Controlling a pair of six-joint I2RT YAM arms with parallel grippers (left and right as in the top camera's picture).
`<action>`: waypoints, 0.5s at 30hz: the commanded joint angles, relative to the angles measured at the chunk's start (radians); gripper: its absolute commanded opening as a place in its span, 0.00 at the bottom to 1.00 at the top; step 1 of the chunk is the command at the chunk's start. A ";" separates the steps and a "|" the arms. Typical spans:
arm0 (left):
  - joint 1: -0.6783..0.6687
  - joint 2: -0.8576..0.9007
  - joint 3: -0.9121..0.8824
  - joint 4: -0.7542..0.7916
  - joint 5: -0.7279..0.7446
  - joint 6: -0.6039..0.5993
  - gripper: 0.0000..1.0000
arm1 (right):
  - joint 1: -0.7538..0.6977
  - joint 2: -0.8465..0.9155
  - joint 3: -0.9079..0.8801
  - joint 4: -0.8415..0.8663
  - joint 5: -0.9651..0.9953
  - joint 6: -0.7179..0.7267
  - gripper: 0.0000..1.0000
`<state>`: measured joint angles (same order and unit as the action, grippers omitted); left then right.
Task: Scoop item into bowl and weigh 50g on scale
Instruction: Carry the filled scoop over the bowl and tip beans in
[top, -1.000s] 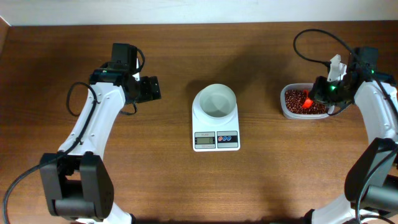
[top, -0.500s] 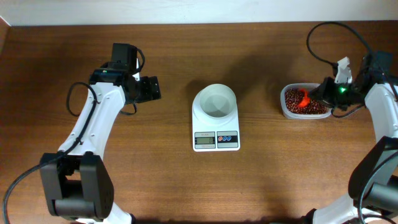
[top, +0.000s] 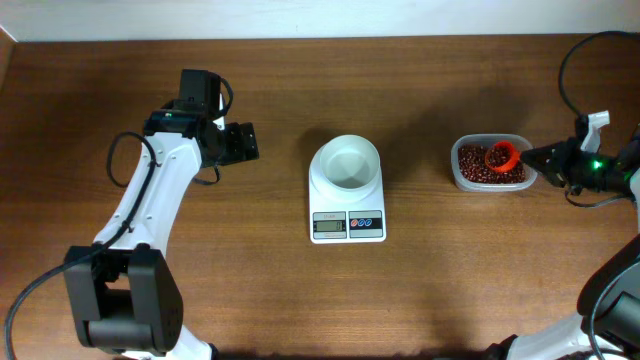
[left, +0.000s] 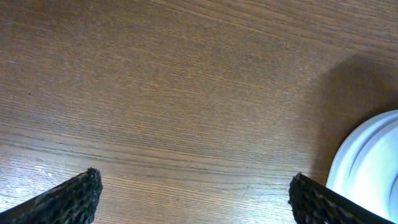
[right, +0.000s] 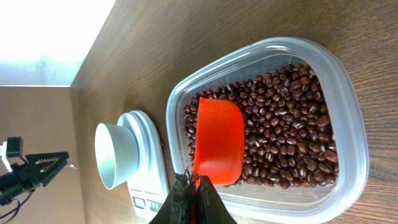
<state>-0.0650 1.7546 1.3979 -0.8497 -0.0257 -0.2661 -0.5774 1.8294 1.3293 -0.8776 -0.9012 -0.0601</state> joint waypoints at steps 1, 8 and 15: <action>0.005 0.005 0.002 -0.001 -0.003 -0.003 0.99 | -0.008 0.010 -0.006 0.003 -0.067 -0.015 0.04; 0.005 0.005 0.002 -0.001 -0.003 -0.002 0.99 | -0.006 0.010 -0.006 0.005 -0.140 -0.015 0.04; 0.005 0.005 0.002 -0.001 -0.003 -0.003 0.99 | 0.065 0.010 -0.006 0.009 -0.212 -0.015 0.04</action>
<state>-0.0650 1.7546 1.3979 -0.8497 -0.0254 -0.2661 -0.5499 1.8301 1.3293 -0.8738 -1.0569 -0.0593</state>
